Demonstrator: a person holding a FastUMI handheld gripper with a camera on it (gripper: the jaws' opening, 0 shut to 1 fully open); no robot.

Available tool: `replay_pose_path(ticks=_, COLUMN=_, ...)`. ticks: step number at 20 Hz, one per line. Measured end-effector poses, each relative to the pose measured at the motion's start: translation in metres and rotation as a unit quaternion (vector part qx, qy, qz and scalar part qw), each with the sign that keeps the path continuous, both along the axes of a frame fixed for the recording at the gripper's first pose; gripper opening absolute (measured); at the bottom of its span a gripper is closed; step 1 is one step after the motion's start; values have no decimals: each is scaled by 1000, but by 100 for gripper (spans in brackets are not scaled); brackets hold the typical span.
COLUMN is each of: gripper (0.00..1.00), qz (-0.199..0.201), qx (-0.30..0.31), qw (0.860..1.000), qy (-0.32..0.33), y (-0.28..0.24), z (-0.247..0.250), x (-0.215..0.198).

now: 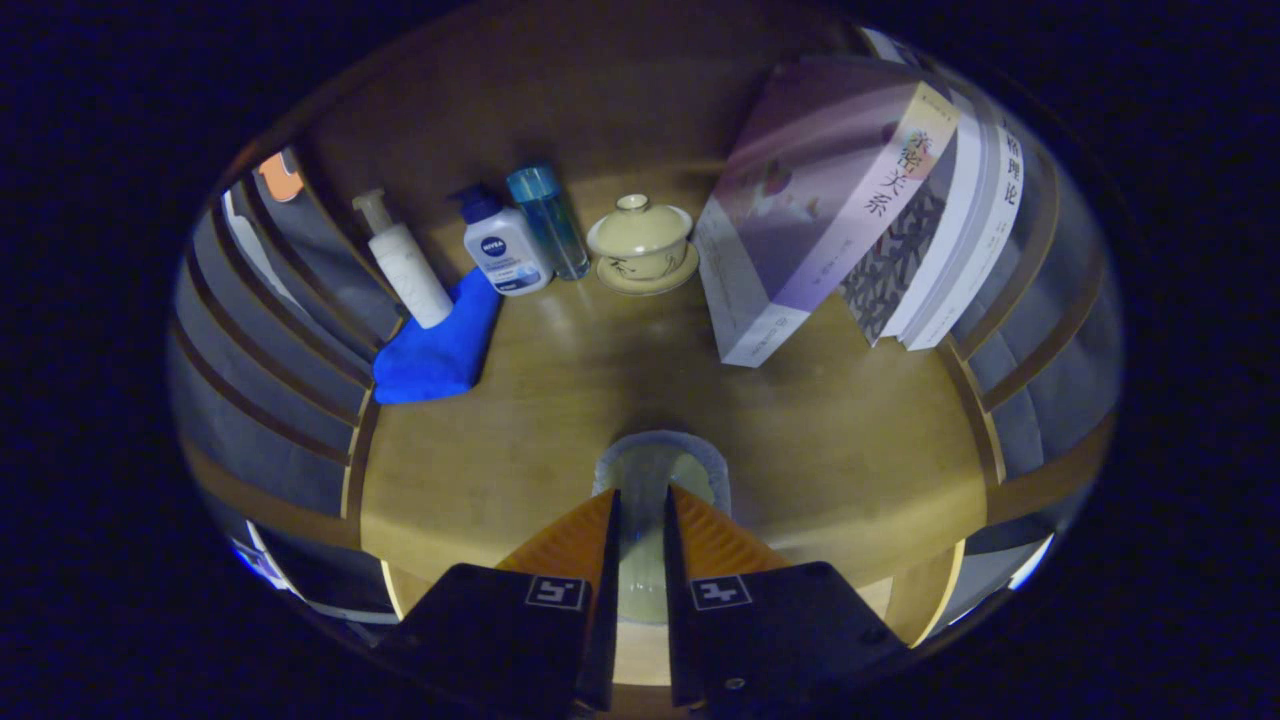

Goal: Pull open the drawer, take out the items inside it, and place them on the countertop above the cabinet.

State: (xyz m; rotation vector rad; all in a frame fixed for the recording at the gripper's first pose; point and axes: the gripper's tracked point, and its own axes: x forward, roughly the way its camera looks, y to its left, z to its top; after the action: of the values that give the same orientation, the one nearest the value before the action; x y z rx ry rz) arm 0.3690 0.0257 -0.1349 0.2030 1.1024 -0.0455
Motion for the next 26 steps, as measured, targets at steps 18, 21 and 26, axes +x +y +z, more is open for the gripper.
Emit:
replay_pose_path(ticks=18, gripper=92, qz=65, qx=20, qw=952, qy=-297, y=28, z=94, x=-74)
replay_pose_path(ticks=21, gripper=95, qz=69, qx=9, qw=927, qy=-369, y=36, z=126, x=-105)
replay_pose_path(ticks=26, gripper=100, qz=54, qx=-9, qw=880, qy=-473, y=33, z=162, x=-153)
